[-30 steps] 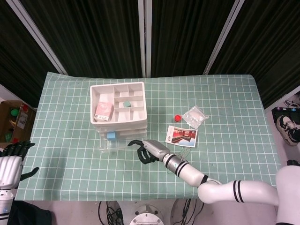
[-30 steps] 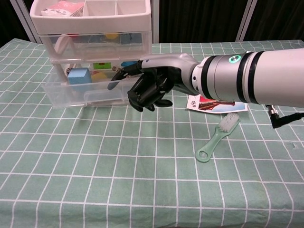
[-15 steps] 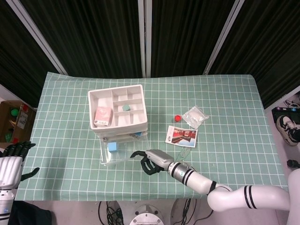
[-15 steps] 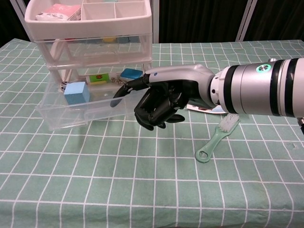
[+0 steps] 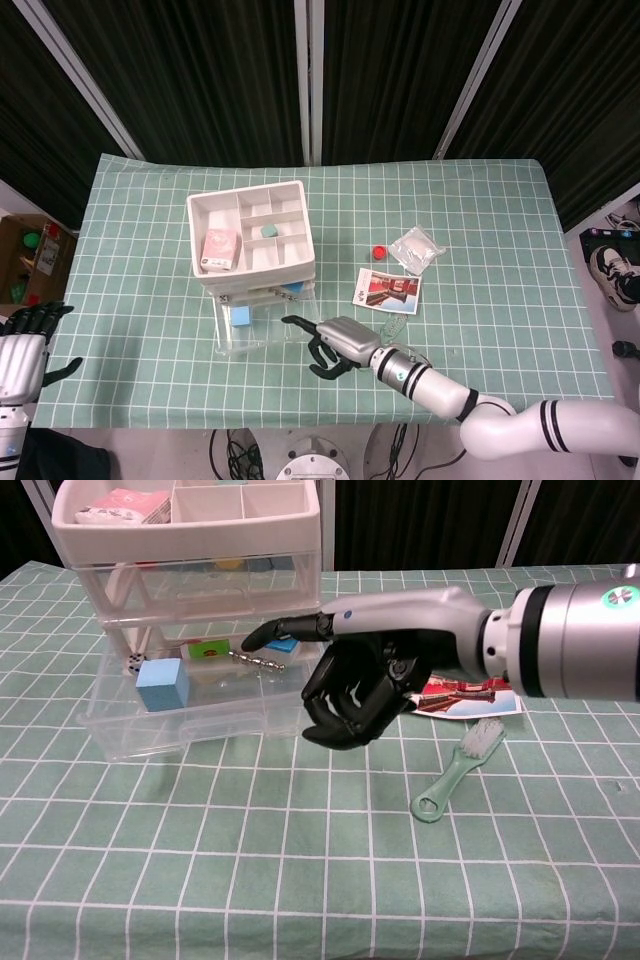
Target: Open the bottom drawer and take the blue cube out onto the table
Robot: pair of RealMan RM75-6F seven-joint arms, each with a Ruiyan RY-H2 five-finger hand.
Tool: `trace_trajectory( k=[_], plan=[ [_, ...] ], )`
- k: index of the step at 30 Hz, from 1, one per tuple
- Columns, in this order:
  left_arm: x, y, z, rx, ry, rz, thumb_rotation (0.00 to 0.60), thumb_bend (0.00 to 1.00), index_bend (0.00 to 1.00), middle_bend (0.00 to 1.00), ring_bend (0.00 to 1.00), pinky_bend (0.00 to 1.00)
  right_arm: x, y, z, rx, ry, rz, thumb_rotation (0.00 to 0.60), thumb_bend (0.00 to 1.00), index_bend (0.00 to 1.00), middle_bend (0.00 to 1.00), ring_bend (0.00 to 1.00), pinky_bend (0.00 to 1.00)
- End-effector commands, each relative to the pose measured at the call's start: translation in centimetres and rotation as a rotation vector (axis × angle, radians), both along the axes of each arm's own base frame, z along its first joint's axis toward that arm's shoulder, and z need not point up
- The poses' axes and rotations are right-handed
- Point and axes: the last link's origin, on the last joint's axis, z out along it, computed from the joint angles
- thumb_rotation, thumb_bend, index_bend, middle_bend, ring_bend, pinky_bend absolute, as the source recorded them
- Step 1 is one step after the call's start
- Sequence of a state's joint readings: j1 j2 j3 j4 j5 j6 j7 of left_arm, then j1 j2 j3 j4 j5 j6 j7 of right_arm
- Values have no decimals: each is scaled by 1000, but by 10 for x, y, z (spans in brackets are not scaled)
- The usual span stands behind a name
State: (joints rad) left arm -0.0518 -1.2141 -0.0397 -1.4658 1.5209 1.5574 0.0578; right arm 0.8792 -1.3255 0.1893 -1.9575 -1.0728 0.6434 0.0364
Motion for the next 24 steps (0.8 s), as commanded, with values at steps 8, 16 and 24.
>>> trace_trajectory(
  k=[8,16,24],
  plan=[
    [1,-8,2,28,-6,0,600,53,237,205,178,200,68,-34,31,-365,179,553,600,284,180,812,854,993],
    [-1,-12,4,42,-11,13,600,53,237,205,178,200,97,-42,-20,-480,316,788,600,237,236,860,903,1000],
    [-5,-12,4,45,-15,21,600,53,237,205,178,200,107,-39,-51,-514,365,885,600,236,239,861,903,1000]
  ],
)
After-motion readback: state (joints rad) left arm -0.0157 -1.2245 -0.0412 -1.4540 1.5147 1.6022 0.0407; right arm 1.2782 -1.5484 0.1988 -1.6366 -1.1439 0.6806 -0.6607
